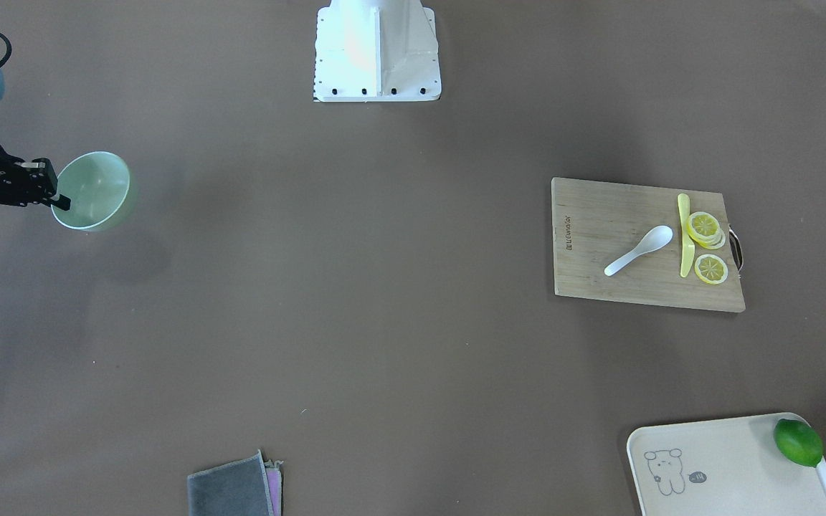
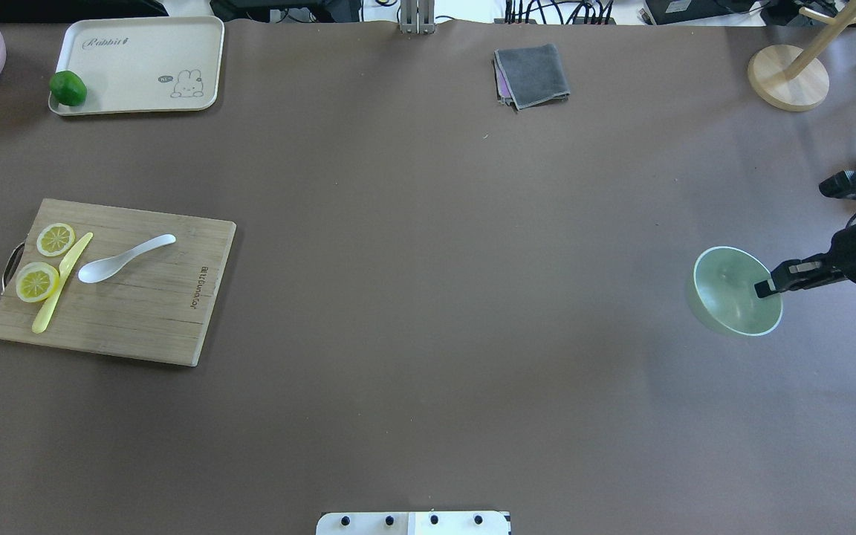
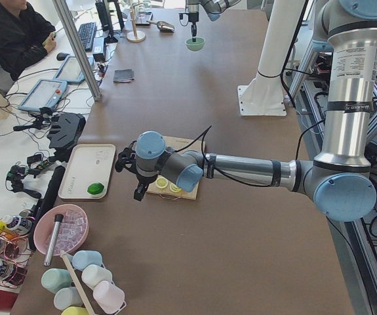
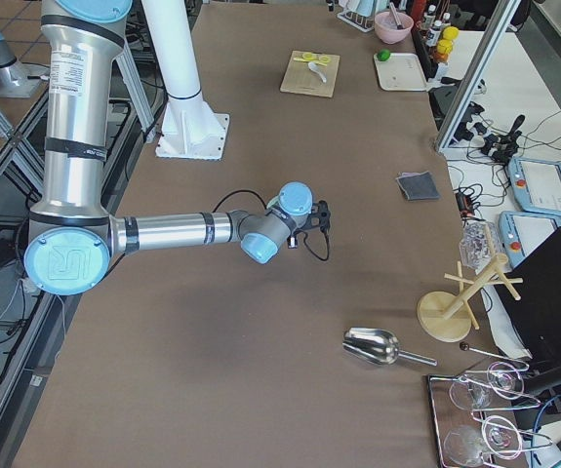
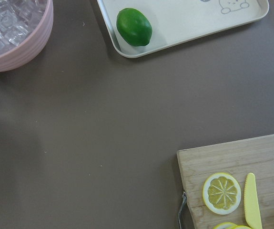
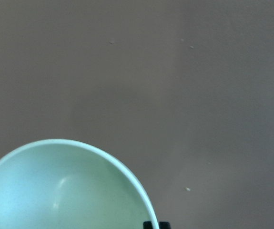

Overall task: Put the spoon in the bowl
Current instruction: 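Drag the bowl to center with right gripper while left arm reaches toward board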

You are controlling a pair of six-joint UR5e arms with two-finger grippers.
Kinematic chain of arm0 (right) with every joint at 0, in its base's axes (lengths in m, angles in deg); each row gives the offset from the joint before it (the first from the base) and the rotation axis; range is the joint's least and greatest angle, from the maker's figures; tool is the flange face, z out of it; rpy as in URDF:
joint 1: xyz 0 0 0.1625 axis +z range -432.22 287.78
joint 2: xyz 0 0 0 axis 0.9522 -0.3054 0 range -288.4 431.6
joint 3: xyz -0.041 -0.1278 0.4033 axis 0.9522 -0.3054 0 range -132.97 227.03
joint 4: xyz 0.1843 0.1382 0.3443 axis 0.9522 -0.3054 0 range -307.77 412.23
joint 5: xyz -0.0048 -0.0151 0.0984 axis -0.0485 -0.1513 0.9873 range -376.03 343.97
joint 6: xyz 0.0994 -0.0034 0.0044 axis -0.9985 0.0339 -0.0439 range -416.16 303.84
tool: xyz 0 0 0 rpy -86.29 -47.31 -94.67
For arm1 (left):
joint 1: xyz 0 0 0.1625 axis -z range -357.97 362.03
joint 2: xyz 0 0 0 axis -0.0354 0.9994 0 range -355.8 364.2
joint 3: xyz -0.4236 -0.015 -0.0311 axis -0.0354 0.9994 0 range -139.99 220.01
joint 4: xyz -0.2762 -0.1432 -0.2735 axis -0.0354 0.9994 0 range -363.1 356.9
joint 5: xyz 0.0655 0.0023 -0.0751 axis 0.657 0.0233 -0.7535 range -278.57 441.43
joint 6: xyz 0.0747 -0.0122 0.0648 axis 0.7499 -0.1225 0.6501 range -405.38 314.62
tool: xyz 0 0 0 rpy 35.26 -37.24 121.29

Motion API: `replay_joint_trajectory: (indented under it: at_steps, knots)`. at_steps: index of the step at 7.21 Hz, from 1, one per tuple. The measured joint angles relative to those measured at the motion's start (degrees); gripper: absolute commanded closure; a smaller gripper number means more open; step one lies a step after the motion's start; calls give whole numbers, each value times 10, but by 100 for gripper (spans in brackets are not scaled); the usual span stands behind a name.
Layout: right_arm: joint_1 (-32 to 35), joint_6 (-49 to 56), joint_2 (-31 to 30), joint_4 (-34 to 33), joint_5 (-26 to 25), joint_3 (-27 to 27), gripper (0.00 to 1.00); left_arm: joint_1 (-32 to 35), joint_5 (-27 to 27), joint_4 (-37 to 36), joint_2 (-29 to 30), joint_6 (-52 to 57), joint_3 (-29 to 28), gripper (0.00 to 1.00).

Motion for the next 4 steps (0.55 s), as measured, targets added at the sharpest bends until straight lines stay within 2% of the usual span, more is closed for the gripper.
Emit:
replay_joint_trajectory:
  at_steps: [2,4]
  knots:
    - [-18,-109,101,-45,-13,20,100,0,-1,0,12,-5,2,2]
    - [-76,-169,209,-136,-87,23,100,-14,-30,-1,51,-53,8,2]
